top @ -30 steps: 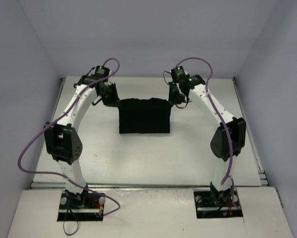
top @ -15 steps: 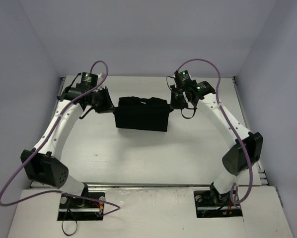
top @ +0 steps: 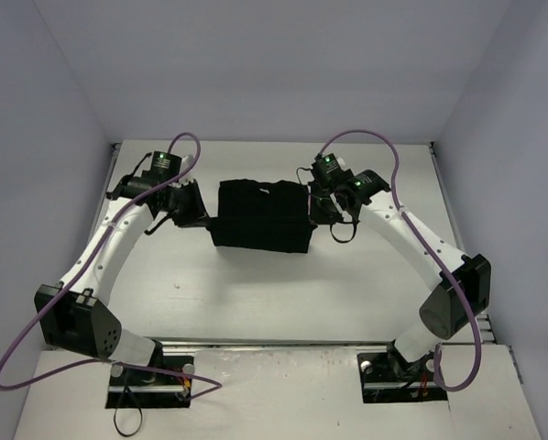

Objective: Fold and stack the t-shirts

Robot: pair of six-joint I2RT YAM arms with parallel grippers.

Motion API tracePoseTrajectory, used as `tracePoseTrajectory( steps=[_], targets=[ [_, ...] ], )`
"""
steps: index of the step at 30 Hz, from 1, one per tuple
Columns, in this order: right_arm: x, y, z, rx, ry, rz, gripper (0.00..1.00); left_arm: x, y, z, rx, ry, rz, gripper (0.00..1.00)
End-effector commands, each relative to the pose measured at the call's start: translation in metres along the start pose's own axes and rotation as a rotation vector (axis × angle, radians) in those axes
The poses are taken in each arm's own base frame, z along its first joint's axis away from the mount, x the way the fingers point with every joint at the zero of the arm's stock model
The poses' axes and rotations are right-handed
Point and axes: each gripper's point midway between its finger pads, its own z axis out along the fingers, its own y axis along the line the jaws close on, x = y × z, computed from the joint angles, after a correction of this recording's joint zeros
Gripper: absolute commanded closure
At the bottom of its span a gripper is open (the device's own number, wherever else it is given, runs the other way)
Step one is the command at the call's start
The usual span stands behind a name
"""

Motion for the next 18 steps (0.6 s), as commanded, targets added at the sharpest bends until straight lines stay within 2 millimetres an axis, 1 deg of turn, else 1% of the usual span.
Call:
tracePoseTrajectory(
  steps=[1, 7, 10, 13, 16, 18],
  targets=[
    [-0.015, -0.014, -0.018, 0.049, -0.082, 0.023, 1.0, -0.021, -0.005, -0.009, 0.009, -0.068, 0.034, 1.0],
    [-0.021, -0.019, 0.0, 0.066, -0.045, 0.012, 1.0, -0.037, -0.005, -0.002, -0.007, -0.076, 0.045, 1.0],
    [-0.032, -0.023, 0.009, 0.067, -0.035, 0.011, 1.0, -0.05, -0.006, 0.008, -0.014, -0.072, 0.05, 1.0],
    [-0.049, -0.021, 0.013, 0.051, -0.046, 0.01, 1.0, -0.066, -0.01, 0.013, -0.016, -0.085, 0.055, 1.0],
    [-0.061, -0.018, 0.021, 0.041, -0.043, 0.003, 1.0, -0.078, -0.011, 0.016, -0.022, -0.099, 0.051, 1.0],
    [-0.067, -0.019, 0.028, 0.041, -0.04, 0.005, 1.0, -0.084, -0.008, 0.024, -0.032, -0.093, 0.046, 1.0]
  ],
)
